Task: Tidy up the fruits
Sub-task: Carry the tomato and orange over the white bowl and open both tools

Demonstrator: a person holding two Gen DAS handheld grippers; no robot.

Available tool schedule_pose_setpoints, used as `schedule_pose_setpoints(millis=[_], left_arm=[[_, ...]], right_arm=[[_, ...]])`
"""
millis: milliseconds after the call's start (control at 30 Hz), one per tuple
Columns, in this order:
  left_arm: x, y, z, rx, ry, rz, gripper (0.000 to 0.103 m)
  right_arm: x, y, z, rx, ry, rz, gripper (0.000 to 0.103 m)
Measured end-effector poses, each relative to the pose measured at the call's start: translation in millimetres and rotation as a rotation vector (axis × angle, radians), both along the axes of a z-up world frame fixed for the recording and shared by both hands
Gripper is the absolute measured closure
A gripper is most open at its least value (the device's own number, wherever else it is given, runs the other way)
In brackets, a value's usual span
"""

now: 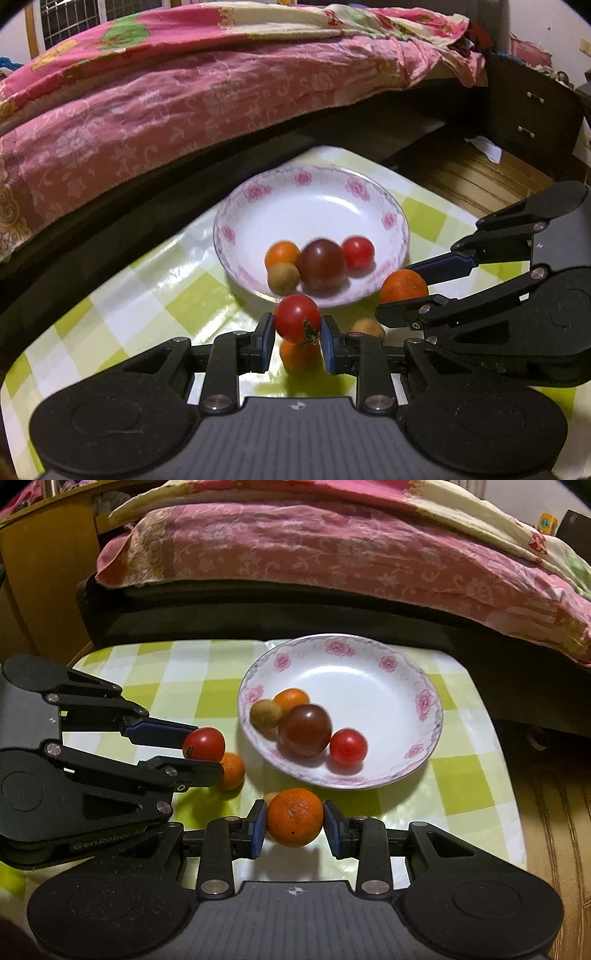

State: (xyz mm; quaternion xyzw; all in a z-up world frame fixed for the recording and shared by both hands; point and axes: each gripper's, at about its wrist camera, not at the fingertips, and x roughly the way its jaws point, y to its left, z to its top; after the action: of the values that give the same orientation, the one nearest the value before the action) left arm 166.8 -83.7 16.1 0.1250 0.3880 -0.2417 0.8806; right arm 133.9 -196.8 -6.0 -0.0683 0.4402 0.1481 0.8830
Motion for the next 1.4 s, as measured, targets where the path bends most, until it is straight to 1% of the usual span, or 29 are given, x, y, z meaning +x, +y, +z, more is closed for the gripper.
schedule_pose_setpoints(millis=[367,567,700,1000,1400], left_arm=[[43,-18,3,-0.027,-0.043,0.064,0.07],[58,-24,0,-0.009,-0.06,0.075,0.07],[68,-21,-4,-0.002,-0.056,0.093,0.07],[79,-20,-13,0.011,-0.052,0.104,0.07],[81,-24,-14,0.01,-0.063,0.095,0.069]], right_arm=[[32,-17,3,0.032,-0.065,-0.081,0.074],[50,-23,0,0.015,-0.093,-0.074,0.073],[60,-24,-3,0.015,-0.1,-0.067,0.073],[76,-19,-12,0.011,-0.119,-0.052,0.073],[87,-23,-26,0.025,-0.092,-0.082,0.073]])
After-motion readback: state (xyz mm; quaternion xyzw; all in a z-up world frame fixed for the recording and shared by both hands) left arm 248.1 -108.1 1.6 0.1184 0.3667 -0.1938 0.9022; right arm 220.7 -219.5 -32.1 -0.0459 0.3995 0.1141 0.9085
